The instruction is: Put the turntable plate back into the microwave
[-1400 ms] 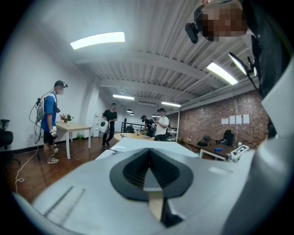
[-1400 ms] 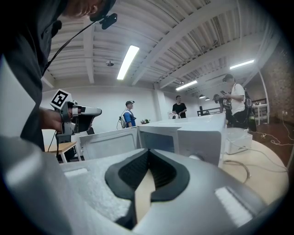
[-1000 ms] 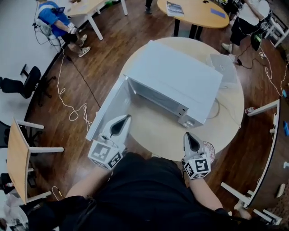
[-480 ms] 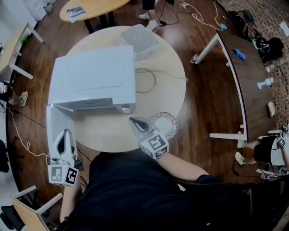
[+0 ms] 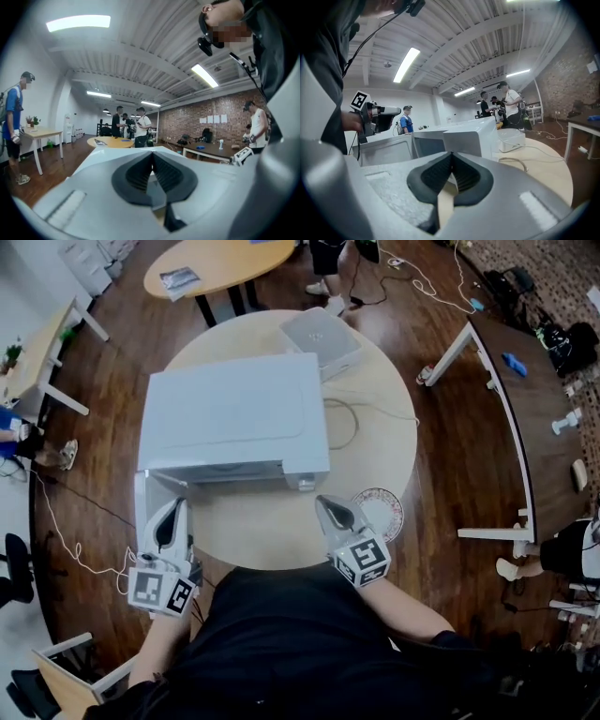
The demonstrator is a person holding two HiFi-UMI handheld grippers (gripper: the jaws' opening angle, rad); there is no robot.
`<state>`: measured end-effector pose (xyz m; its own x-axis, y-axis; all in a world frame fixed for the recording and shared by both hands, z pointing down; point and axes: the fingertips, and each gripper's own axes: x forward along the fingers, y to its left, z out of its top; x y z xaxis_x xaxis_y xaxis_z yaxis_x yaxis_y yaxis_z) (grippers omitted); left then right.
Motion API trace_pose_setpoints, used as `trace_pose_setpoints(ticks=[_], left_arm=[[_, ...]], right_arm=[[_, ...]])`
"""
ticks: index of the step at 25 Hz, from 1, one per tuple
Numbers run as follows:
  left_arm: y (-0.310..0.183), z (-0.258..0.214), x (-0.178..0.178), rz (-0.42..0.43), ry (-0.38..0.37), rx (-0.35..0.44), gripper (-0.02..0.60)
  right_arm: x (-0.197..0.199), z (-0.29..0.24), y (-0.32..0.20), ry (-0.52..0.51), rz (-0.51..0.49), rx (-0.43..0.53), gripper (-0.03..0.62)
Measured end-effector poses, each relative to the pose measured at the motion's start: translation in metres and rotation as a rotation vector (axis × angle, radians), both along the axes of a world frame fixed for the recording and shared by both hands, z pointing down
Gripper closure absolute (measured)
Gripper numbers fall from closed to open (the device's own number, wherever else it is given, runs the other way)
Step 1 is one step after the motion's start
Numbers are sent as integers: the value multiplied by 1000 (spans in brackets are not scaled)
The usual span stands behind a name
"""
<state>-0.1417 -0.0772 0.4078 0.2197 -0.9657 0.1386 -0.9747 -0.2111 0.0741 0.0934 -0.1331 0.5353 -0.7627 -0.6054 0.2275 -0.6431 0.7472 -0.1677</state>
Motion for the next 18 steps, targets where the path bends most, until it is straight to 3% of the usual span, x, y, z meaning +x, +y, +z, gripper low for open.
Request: trace_pose_setpoints(ticks=[6, 18], left_arm=[[-15, -5, -25, 34, -8, 6, 578], [-24, 3, -33, 182, 61, 16, 578]], right_arm=[[-15, -4, 8, 14, 24, 8, 592], [-42, -19, 19, 52, 109, 36, 592]])
